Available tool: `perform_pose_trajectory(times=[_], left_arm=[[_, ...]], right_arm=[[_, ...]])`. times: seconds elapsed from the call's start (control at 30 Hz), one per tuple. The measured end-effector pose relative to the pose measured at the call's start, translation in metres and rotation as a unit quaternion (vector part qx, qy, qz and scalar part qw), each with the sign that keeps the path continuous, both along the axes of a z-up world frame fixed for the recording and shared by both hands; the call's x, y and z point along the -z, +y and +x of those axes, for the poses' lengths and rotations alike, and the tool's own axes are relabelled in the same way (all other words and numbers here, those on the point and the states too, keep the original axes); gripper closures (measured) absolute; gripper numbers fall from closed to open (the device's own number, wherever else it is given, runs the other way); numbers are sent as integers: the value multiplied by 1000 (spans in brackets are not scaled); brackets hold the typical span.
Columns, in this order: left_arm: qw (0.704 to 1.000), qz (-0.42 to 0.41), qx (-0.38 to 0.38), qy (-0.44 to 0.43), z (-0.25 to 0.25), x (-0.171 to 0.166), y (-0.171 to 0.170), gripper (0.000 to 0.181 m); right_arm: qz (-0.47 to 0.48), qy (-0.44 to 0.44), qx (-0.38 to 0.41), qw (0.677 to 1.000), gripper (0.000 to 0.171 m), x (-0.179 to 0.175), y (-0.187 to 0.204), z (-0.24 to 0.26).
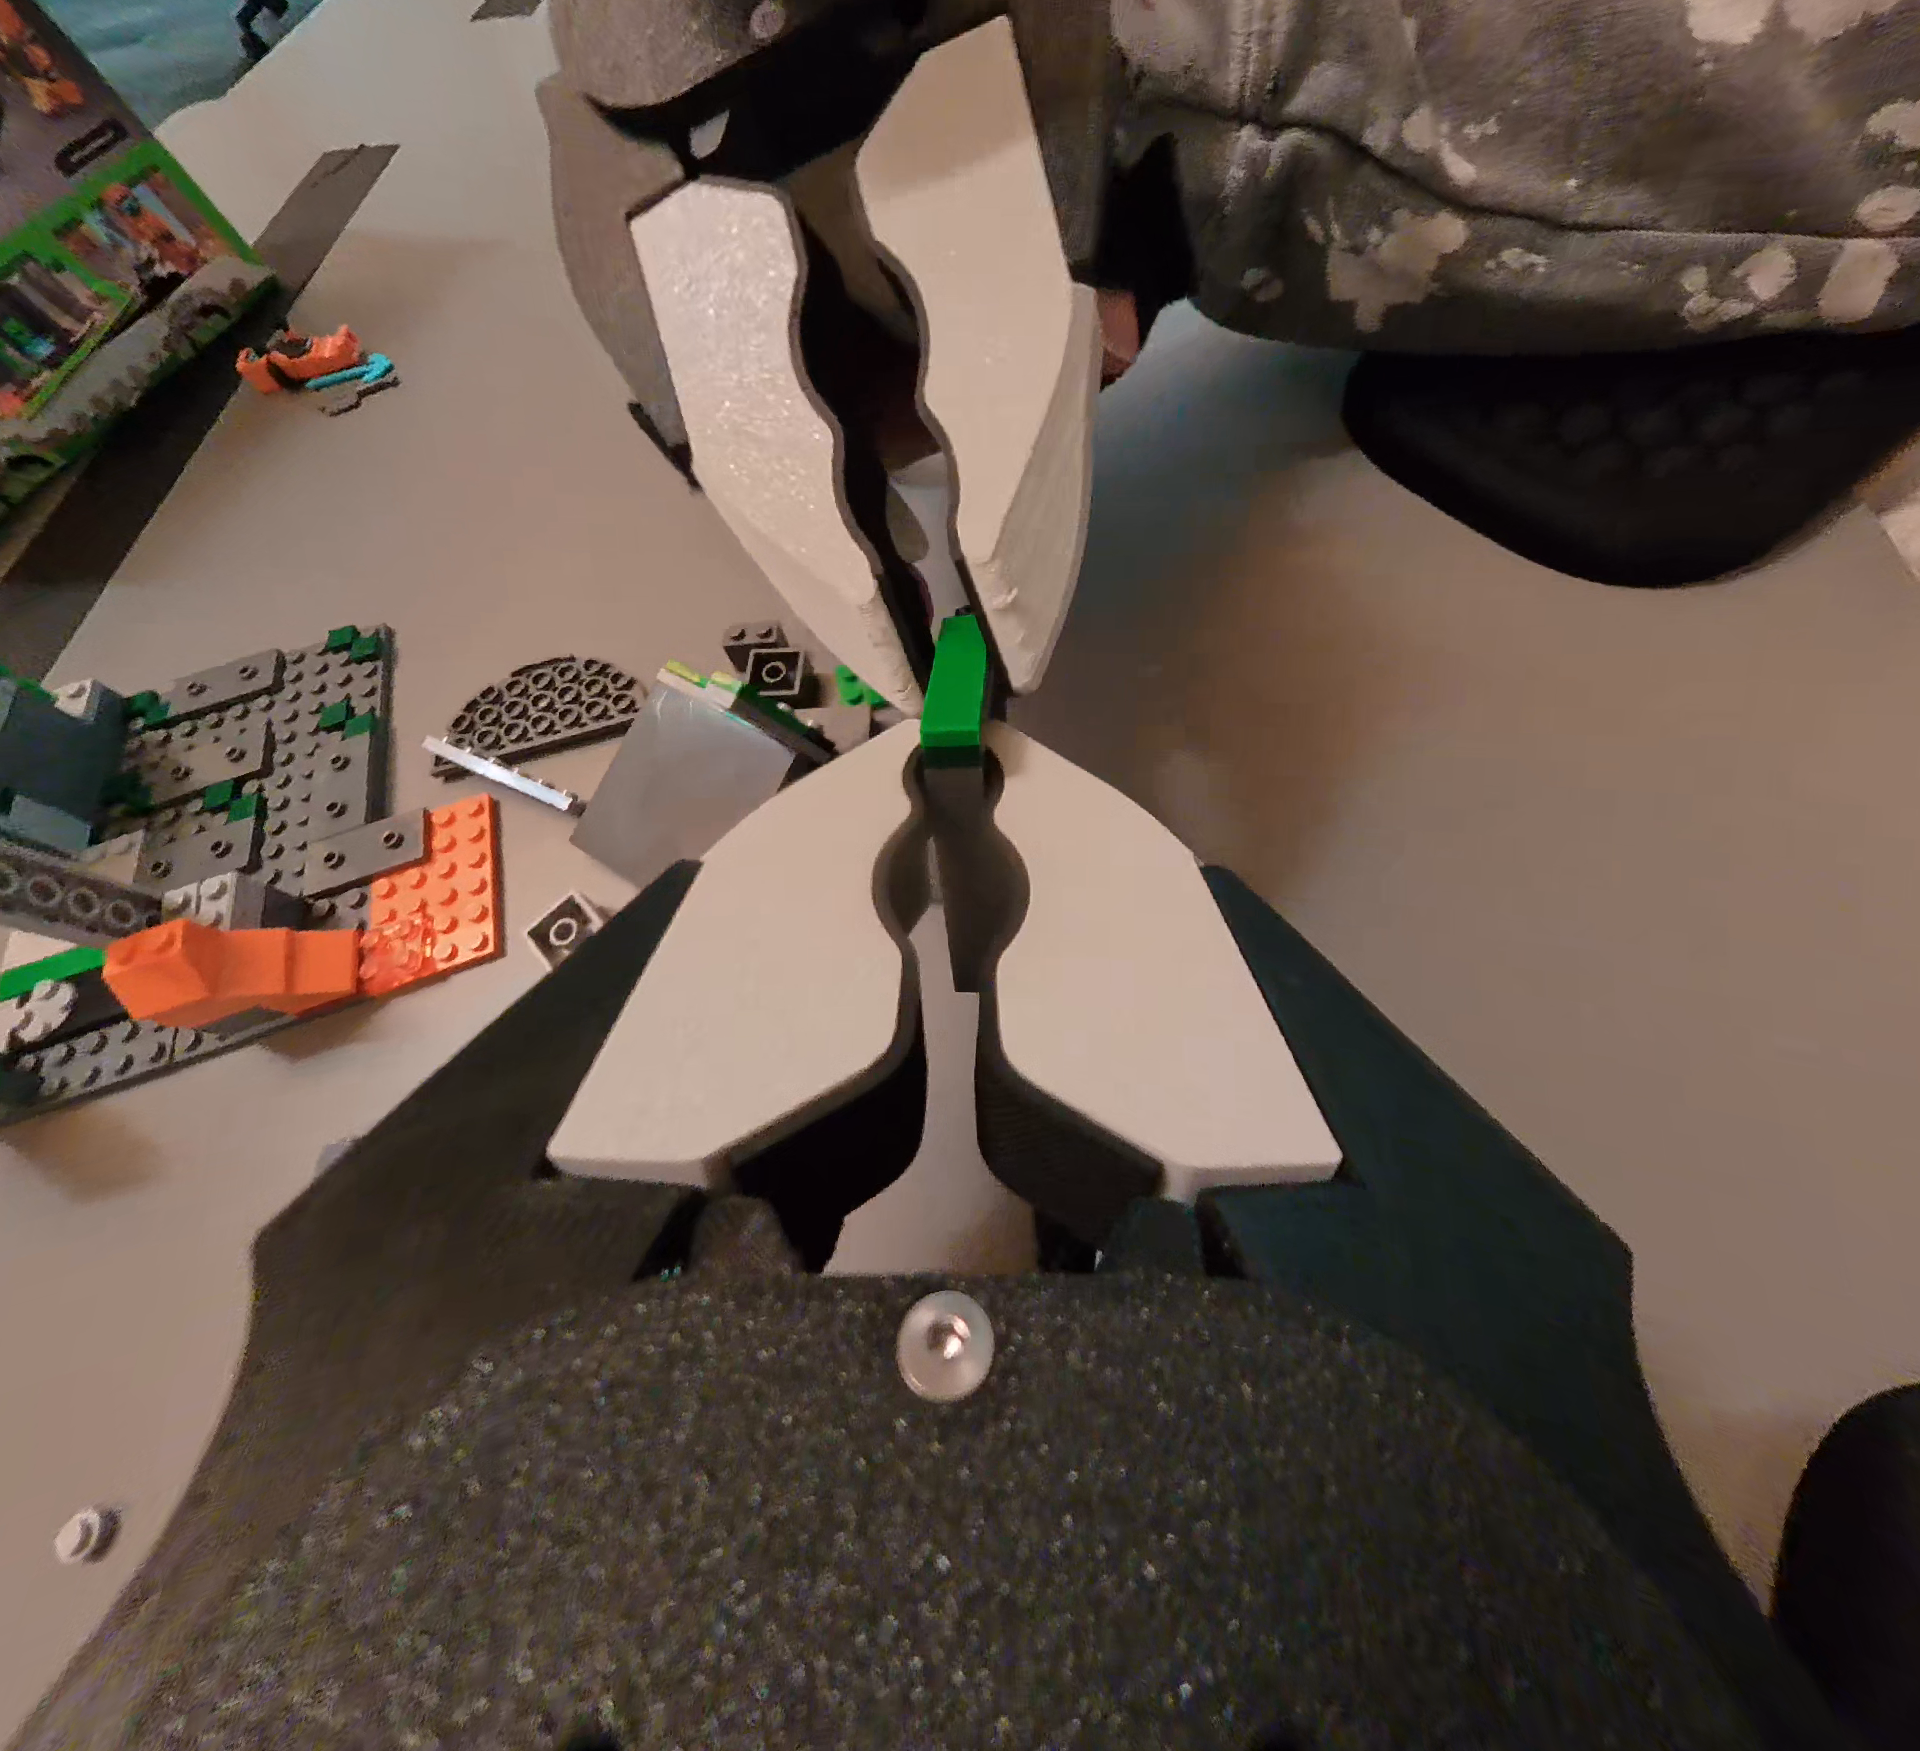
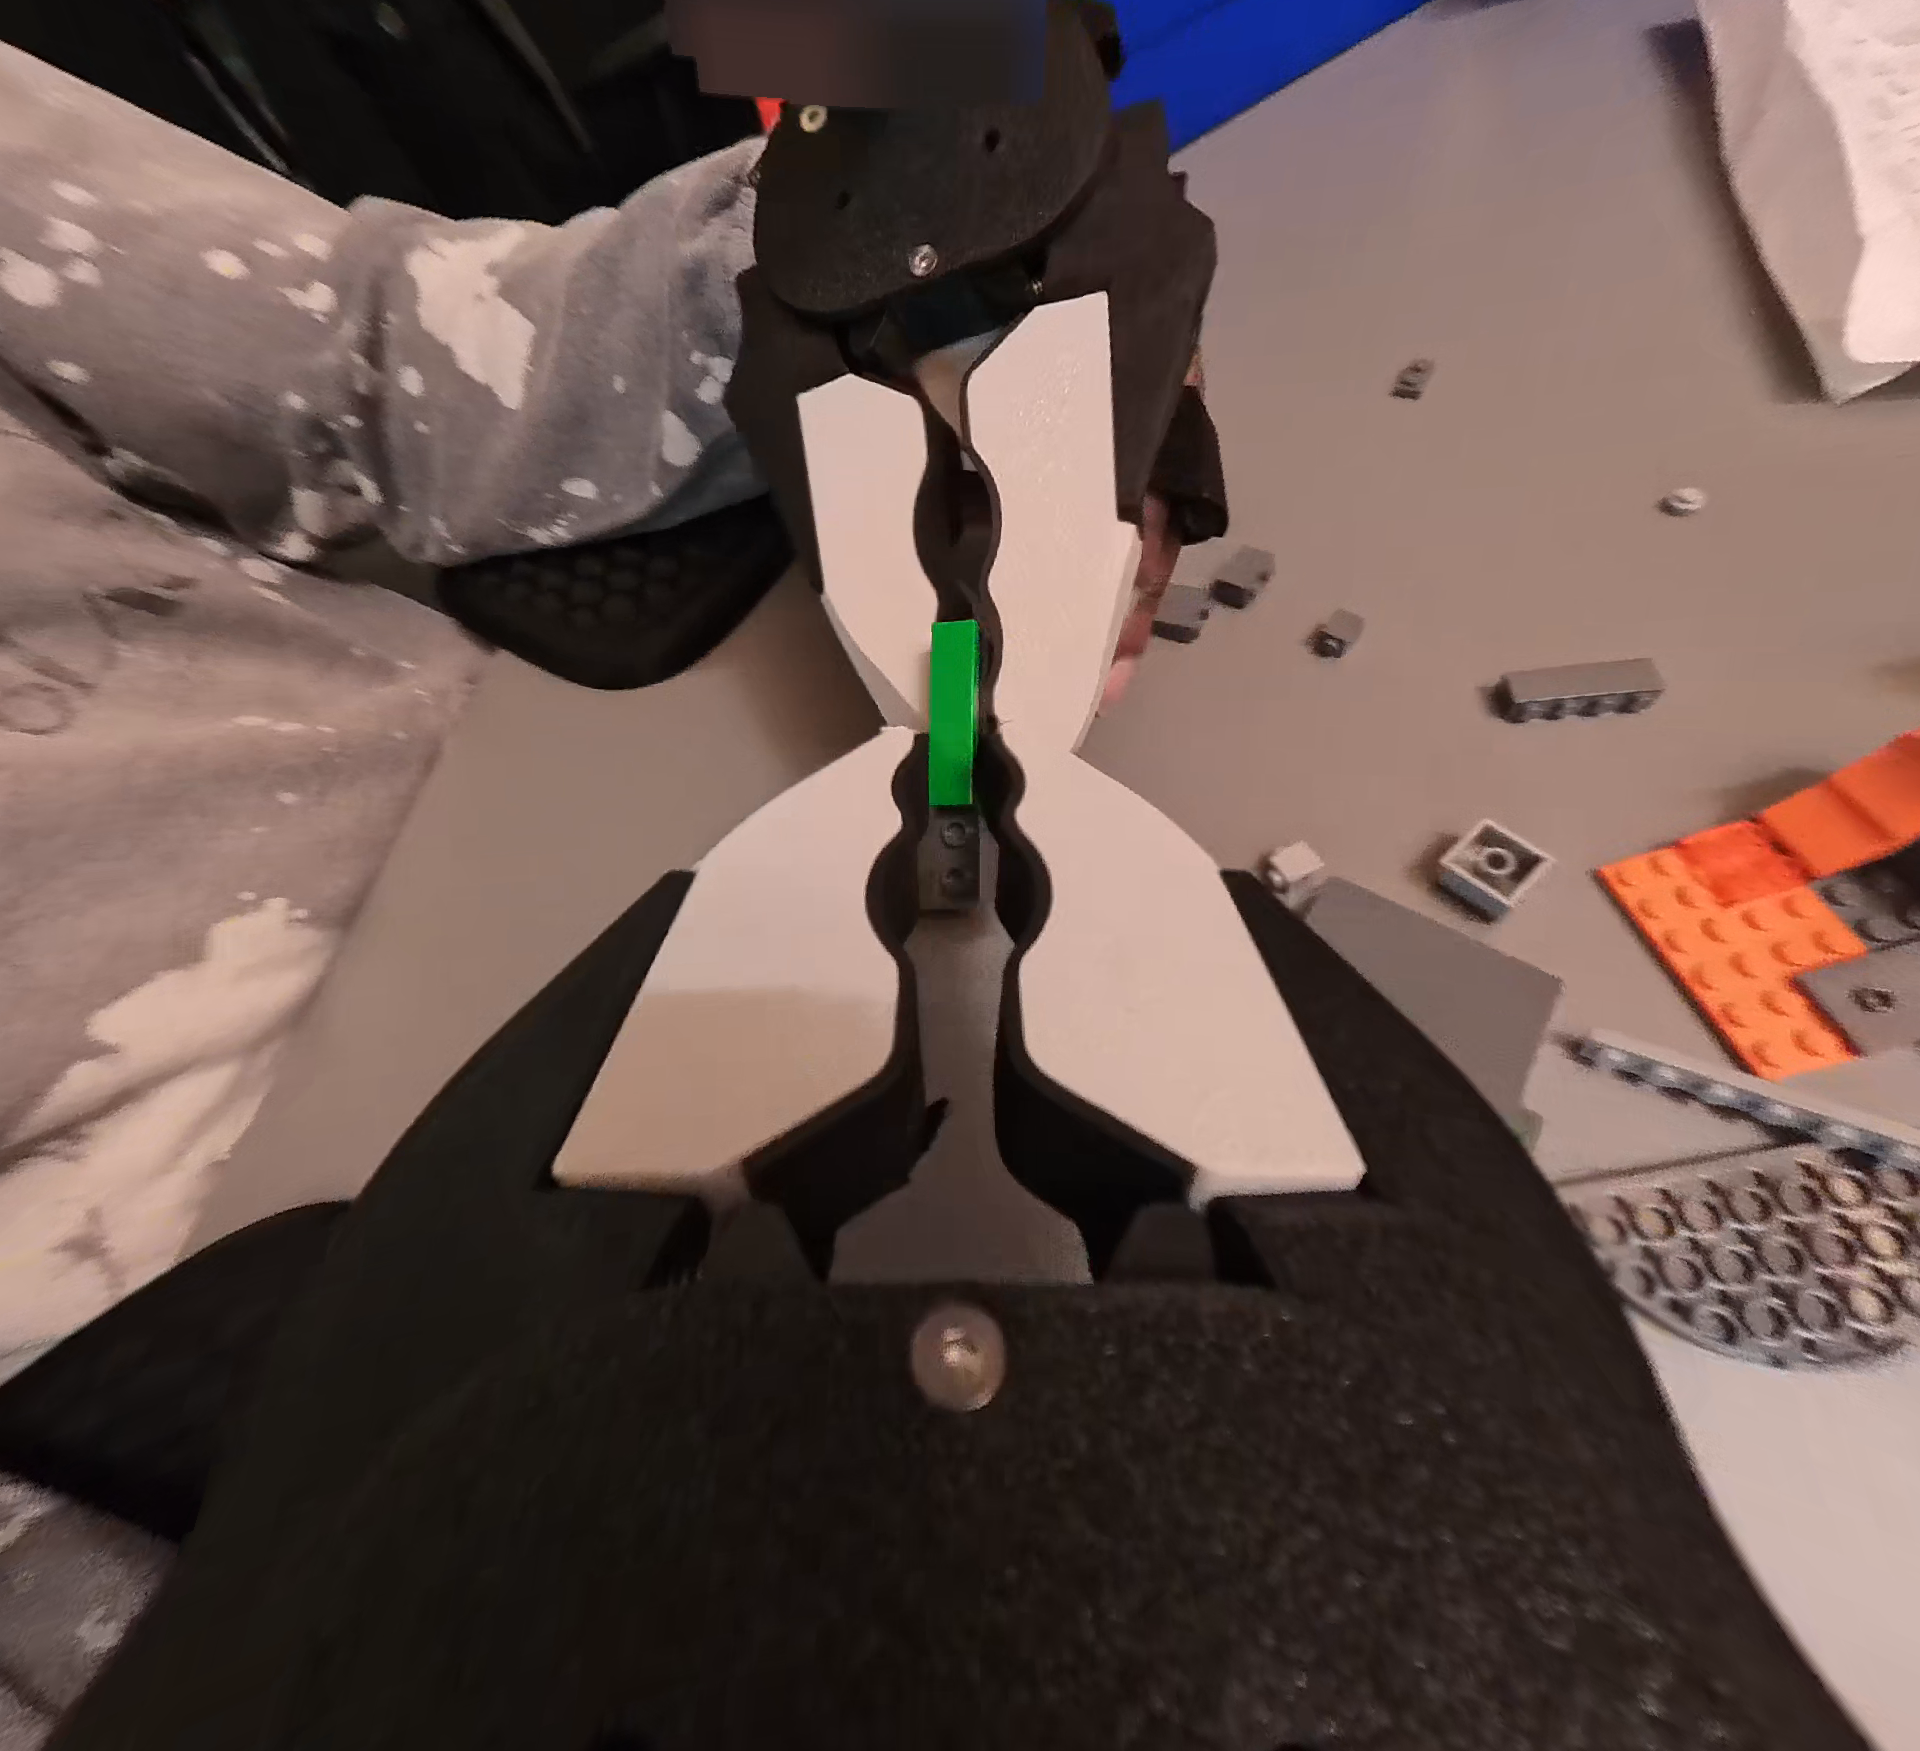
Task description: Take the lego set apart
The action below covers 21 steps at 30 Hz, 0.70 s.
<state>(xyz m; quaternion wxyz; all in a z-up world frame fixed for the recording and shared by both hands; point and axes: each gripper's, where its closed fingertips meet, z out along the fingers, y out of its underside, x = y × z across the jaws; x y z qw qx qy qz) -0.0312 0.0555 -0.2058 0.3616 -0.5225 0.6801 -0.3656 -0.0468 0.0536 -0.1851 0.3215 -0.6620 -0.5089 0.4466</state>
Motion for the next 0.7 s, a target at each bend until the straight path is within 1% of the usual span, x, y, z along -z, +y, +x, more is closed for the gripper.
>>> perform_pose_trajectory(times=[0.27,0.57,0.7], left_arm=[[1000,19,20,0,3,-2,-10,176],[999,12,40,-12,4,-9,-19,175],[999,16,29,-15,4,-12,-16,176]], right_arm=[[-68,32,-36,996,160,-4,-11,5],[-112,71,-66,989,160,-11,-20,6],[-112,80,-61,989,160,-15,-17,6]])
